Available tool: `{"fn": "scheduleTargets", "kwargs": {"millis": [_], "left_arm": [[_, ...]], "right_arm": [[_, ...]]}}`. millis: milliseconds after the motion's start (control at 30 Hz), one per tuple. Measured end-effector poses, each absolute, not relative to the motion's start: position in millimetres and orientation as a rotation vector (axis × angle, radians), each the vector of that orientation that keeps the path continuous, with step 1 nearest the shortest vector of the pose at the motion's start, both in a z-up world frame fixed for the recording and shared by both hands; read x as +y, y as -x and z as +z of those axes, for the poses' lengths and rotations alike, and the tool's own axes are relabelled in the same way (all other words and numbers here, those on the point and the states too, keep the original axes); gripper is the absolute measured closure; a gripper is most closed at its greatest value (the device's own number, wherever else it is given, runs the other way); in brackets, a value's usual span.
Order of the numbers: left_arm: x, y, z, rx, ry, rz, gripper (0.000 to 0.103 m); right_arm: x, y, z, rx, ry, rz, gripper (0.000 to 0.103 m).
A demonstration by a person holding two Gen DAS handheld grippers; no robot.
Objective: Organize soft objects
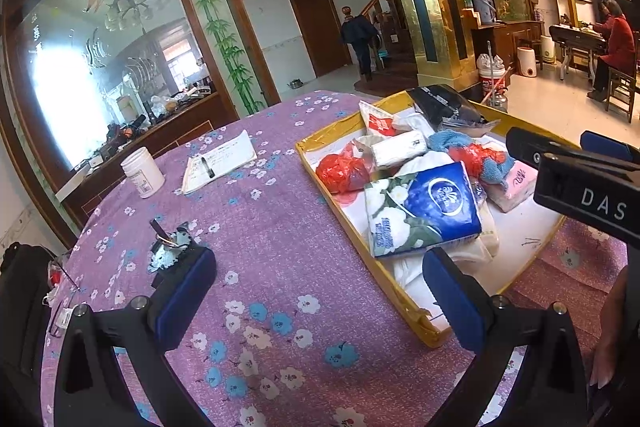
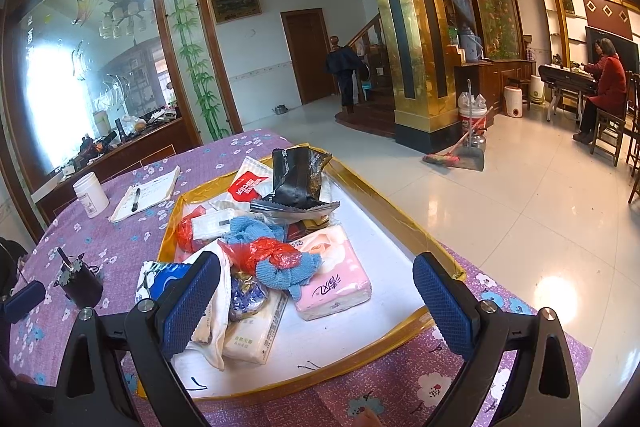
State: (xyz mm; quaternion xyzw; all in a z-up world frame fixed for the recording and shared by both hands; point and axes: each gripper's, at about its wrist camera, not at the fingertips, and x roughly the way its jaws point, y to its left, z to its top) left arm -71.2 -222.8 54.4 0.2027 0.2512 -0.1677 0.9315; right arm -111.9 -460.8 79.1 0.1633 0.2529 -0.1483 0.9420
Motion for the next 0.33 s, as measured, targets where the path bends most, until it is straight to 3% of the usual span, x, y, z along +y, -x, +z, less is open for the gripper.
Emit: {"fn": "scheduleTargets", "kwargs": {"millis": [333], "left_arm": [[-225.7,82.6,53.6,0.487,-0.433,-0.319,0.000]], "right_arm": [[-461.7,114.6,78.2,0.515,-0.345,-0.310,0.004]]}}
